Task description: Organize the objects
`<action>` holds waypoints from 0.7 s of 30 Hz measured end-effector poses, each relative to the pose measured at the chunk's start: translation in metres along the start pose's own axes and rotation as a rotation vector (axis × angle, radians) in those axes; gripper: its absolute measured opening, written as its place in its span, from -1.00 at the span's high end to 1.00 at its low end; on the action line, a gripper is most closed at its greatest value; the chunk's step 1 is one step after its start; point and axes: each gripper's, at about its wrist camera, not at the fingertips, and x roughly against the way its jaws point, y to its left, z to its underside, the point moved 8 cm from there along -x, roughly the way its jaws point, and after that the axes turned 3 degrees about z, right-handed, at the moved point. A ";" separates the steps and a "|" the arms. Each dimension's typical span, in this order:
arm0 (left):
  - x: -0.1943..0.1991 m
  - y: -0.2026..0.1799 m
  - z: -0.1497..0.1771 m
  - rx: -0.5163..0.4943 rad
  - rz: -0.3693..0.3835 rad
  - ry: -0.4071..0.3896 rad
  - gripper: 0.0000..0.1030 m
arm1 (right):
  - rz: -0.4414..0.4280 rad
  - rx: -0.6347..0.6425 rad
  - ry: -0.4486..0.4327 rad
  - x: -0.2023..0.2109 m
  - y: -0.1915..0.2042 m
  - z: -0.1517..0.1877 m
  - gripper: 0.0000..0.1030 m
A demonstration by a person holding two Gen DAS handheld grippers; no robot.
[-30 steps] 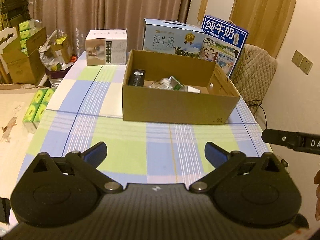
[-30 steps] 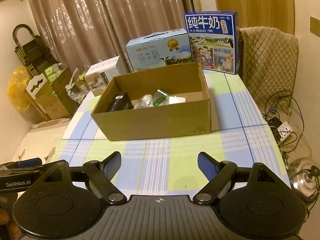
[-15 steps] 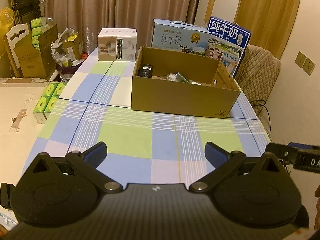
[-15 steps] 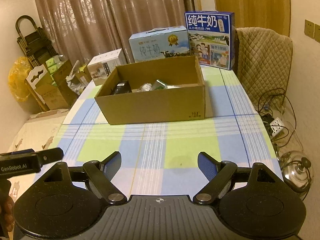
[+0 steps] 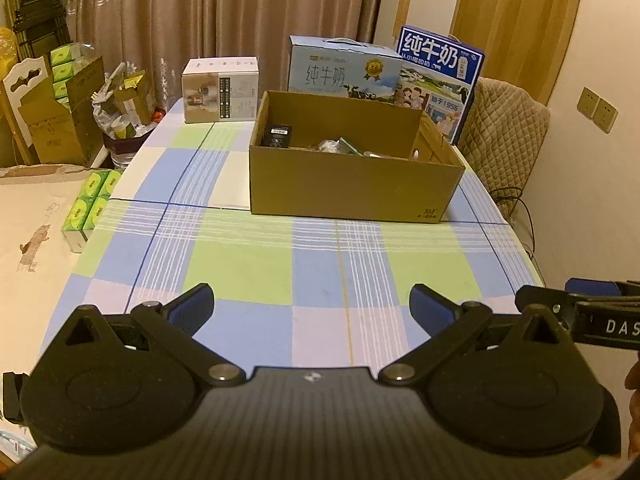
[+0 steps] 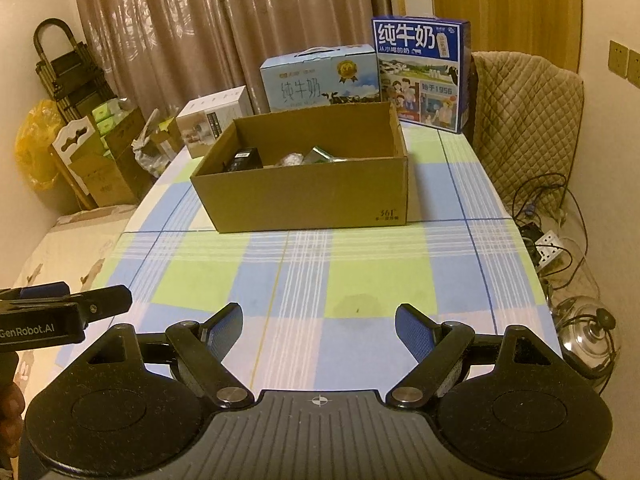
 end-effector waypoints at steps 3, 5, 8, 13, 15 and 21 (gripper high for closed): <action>-0.001 -0.001 0.002 -0.009 -0.003 0.002 -0.98 | 0.001 -0.005 0.002 0.000 -0.001 0.001 -0.57; -0.001 -0.002 0.003 -0.014 -0.007 0.002 -0.98 | 0.003 -0.005 0.003 0.001 -0.002 0.001 -0.57; -0.001 -0.002 0.003 -0.016 -0.008 0.002 -0.98 | 0.003 -0.007 0.002 0.001 -0.002 0.001 -0.57; -0.002 -0.002 0.004 -0.017 -0.009 0.003 -0.98 | 0.001 -0.010 0.002 0.001 -0.003 0.001 -0.57; -0.002 -0.003 0.004 -0.021 -0.011 0.002 -0.98 | 0.001 -0.008 0.002 0.001 -0.002 0.001 -0.57; -0.002 -0.005 0.004 -0.025 -0.009 -0.002 -0.99 | 0.003 -0.007 0.000 0.001 -0.003 0.000 -0.57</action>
